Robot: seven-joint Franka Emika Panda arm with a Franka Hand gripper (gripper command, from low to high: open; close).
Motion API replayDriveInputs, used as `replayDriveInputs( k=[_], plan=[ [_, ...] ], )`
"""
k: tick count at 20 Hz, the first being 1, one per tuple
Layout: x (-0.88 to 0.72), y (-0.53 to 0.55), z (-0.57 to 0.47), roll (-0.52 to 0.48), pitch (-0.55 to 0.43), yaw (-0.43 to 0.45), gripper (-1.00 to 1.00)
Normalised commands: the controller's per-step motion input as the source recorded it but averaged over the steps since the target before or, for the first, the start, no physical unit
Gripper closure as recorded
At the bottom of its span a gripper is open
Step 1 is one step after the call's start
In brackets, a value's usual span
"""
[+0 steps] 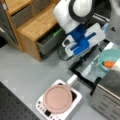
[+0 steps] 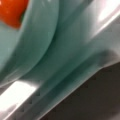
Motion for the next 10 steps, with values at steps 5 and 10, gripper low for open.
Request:
replayDriveInputs(
  k=[5, 10],
  plan=[
    [0.15, 0.01, 0.14, -0.152, 0.109, 0.138, -1.00],
    [0.13, 0.13, 0.16, -0.176, 0.074, 0.108, -1.00]
  ],
)
